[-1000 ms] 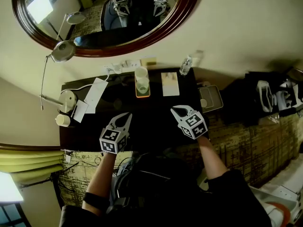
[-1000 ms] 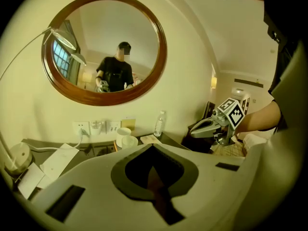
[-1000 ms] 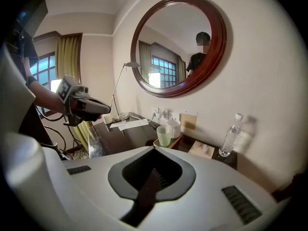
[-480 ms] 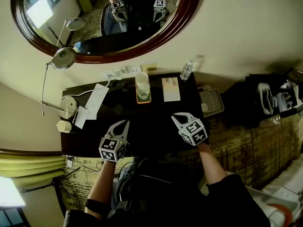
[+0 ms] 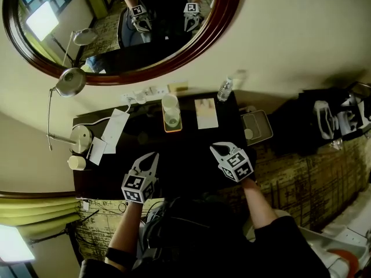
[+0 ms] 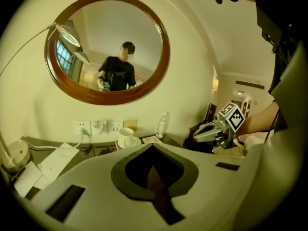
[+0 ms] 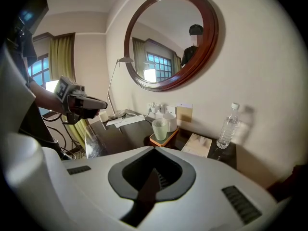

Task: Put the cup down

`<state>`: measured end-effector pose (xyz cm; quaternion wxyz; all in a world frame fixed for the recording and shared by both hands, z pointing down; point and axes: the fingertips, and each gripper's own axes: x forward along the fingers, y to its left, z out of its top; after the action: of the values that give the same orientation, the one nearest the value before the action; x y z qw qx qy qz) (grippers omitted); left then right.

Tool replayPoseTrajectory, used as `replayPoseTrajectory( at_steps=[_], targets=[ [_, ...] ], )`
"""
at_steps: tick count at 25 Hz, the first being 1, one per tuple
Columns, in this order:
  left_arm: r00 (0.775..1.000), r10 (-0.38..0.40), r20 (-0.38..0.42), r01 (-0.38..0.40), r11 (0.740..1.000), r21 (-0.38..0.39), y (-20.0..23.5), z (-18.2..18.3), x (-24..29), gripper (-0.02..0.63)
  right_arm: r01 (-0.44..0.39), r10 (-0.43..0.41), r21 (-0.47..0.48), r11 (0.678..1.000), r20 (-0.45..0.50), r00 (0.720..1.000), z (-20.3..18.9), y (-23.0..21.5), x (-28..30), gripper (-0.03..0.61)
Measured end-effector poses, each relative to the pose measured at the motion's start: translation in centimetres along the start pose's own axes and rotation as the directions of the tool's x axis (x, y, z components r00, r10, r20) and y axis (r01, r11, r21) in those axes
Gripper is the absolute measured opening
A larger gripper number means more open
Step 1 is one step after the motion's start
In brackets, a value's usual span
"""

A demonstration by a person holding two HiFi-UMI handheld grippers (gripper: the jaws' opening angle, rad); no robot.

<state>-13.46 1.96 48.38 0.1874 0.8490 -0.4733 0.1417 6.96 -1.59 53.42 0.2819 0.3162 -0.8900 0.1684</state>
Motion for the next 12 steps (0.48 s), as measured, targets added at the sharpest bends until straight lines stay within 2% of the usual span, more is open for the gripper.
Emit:
replayPoseTrajectory(
  at_steps=[10,12],
  targets=[
    [1.000,0.013,-0.020,-0.014,1.000,-0.027,0.8,0.0,1.2,0.001,0.001,-0.003,-0.034,0.999,-0.058,0.998,-0.7,-1.8,3.4,0.027],
    [1.000,0.019,-0.025,-0.020,0.999,-0.027,1.1,-0.1,1.2,0.001,-0.020,0.016,-0.057,0.998,-0.064,0.998,-0.5,-1.8,4.5,0.055]
  ],
)
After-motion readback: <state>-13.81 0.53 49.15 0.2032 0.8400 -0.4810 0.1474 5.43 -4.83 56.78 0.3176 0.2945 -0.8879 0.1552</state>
